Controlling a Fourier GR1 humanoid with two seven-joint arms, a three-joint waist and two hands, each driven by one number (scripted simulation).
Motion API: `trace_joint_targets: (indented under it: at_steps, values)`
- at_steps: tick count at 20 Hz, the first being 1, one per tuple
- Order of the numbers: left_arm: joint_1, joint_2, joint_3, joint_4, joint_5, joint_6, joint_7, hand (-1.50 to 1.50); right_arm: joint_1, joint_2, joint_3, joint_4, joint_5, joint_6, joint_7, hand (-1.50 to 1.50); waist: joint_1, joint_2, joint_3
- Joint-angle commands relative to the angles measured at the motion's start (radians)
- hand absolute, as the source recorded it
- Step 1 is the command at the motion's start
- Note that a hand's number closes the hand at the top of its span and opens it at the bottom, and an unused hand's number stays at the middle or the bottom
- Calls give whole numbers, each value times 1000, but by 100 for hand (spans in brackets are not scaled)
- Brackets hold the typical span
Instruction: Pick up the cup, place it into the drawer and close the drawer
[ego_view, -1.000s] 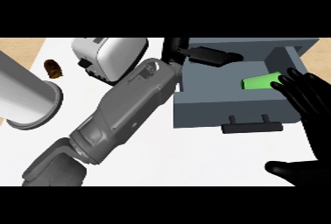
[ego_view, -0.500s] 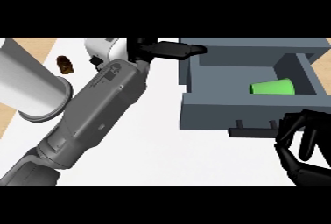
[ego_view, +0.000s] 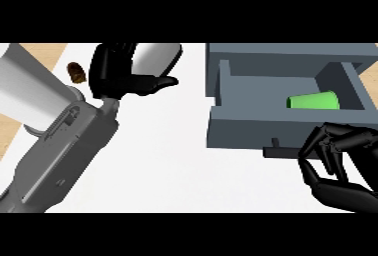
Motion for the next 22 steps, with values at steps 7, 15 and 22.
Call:
trace_joint_targets:
  at_steps: [7, 15, 22]
  values:
    - [316, 159, 74, -237, 46, -123, 8, -150, 11, -103, 145, 92, 412, 6, -190, 150, 6, 5, 0]
    - [516, 229, 140, -405, 44, -180, 9, -150, -99, -54, 256, 396, 697, -150, -315, 150, -7, 7, 1]
    - [609, 211, 219, -359, 20, -299, -28, -150, -182, 37, 305, 650, 839, -250, -333, -150, -18, 8, 0]
